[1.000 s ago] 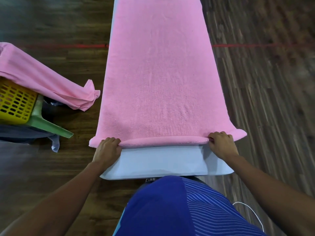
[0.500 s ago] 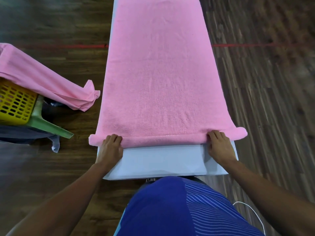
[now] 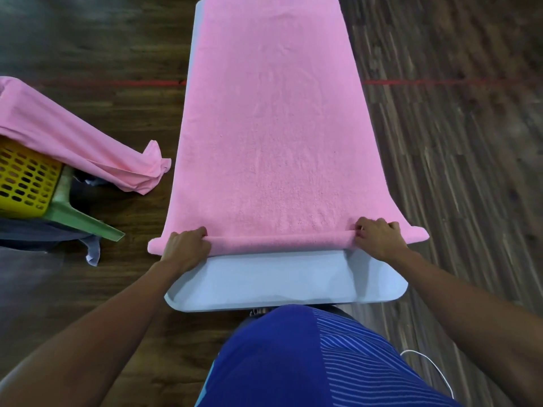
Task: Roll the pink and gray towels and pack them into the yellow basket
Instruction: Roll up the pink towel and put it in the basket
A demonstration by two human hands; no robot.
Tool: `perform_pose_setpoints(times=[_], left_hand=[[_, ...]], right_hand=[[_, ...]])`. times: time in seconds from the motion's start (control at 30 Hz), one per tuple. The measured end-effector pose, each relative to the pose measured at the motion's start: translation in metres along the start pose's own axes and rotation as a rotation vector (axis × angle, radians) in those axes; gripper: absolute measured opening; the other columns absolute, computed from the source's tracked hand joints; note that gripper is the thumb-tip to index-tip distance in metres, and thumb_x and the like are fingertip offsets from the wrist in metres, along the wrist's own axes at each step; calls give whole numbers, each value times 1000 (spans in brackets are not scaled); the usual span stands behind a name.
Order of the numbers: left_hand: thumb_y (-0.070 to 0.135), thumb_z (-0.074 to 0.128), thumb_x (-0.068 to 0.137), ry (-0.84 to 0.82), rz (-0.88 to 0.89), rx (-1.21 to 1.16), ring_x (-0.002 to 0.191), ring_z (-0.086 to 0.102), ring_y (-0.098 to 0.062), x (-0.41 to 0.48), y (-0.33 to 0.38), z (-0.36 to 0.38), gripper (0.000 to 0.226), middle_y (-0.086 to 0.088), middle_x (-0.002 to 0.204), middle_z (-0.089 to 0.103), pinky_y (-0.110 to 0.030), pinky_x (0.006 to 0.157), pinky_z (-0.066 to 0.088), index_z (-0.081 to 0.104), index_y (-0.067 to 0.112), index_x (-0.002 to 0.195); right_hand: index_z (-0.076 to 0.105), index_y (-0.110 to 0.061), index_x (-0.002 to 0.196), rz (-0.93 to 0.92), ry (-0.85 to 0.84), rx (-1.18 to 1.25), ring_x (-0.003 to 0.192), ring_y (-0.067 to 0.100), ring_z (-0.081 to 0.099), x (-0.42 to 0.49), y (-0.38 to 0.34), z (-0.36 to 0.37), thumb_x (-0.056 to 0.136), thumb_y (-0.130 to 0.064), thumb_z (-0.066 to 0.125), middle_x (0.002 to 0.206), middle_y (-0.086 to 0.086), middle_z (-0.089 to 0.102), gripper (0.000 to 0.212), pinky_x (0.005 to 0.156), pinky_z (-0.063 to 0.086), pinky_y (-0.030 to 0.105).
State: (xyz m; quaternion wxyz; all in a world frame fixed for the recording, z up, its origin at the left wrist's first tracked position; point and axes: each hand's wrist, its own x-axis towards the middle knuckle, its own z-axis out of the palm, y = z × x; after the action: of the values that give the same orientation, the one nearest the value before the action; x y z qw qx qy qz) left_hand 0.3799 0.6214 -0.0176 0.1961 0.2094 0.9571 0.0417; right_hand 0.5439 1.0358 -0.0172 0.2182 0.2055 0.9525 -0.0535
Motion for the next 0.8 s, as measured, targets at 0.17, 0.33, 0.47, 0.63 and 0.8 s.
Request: perform_pose_setpoints(times=[0.17, 0.33, 0.47, 0.63, 0.8], left_hand=[[6, 67, 81, 257, 128, 104, 81, 53, -32, -1, -2, 14, 11, -13, 89, 61, -45, 73, 42, 63, 6, 91], [7, 69, 73, 198, 169, 49, 90, 59, -31, -15, 0, 26, 29, -13, 100, 67, -46, 82, 50, 67, 4, 102], [6, 70, 75, 155, 153, 71, 98, 61, -31, -20, -4, 27, 36, -14, 108, 67, -47, 91, 50, 66, 5, 111], [17, 53, 83, 129, 148, 75, 80, 61, -23, -14, -3, 17, 16, -5, 88, 71, -44, 96, 45, 68, 13, 85], [29, 40, 89, 6, 90, 91, 74, 56, -24, -3, -4, 3, 27, -4, 84, 68, -43, 100, 34, 64, 16, 87]], right_hand=[[60, -4, 93, -89, 277, 144, 86, 34, 51, -6, -2, 14, 83, -7, 61, 92, 13, 57, 11, 70, 39, 41], [60, -5, 101, -175, 232, 124, 87, 36, 55, -17, -9, 31, 68, -9, 74, 100, 12, 60, 36, 70, 45, 43], [65, -8, 101, -145, 267, 123, 87, 35, 58, -16, -7, 31, 71, -2, 69, 97, 10, 66, 31, 71, 44, 41], [64, -18, 101, -133, 179, 5, 98, 26, 52, -12, -7, 16, 89, -22, 52, 100, 0, 66, 18, 83, 32, 38], [52, -18, 107, -40, 99, -5, 99, 26, 51, -10, -8, 10, 90, -28, 45, 98, 5, 62, 21, 88, 27, 41]])
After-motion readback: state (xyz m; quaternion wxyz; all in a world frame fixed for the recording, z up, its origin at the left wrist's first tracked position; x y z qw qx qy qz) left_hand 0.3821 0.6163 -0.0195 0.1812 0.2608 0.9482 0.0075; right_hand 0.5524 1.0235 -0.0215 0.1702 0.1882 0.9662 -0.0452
